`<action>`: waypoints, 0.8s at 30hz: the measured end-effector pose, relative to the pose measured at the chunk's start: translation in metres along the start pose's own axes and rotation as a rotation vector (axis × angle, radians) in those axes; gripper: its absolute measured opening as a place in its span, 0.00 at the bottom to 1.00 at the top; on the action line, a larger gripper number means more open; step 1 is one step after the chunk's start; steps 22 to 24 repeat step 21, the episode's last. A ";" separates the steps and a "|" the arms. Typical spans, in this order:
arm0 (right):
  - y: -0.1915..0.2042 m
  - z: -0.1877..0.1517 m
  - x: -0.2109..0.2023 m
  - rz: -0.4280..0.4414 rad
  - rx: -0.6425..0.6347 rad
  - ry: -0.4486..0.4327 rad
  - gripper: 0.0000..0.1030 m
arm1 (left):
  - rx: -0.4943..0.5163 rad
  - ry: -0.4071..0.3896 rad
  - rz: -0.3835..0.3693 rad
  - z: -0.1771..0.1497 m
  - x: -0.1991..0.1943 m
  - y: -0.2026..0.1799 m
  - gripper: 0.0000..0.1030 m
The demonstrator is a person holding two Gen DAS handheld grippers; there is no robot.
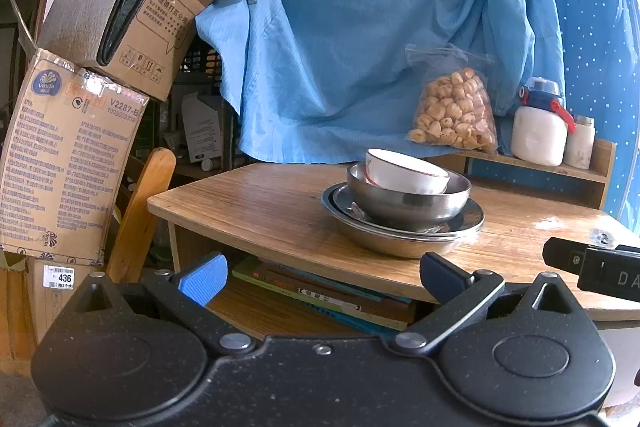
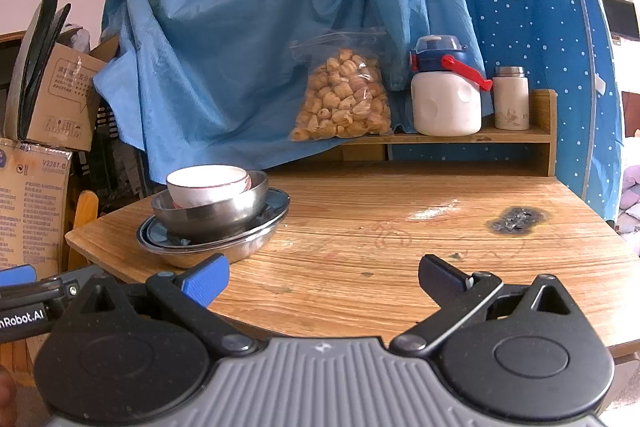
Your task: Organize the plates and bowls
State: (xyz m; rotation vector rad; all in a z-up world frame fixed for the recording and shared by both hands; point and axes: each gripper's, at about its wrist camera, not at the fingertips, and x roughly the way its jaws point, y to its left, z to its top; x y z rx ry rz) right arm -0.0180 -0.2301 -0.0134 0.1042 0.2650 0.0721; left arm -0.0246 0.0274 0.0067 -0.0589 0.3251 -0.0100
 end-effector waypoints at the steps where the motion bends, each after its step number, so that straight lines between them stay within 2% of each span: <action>1: 0.001 0.000 0.000 0.000 -0.001 0.000 1.00 | 0.002 -0.001 0.001 0.000 0.000 0.000 0.99; 24: 0.003 0.002 0.002 0.000 -0.006 0.005 1.00 | -0.001 0.001 0.008 -0.001 0.004 0.003 0.99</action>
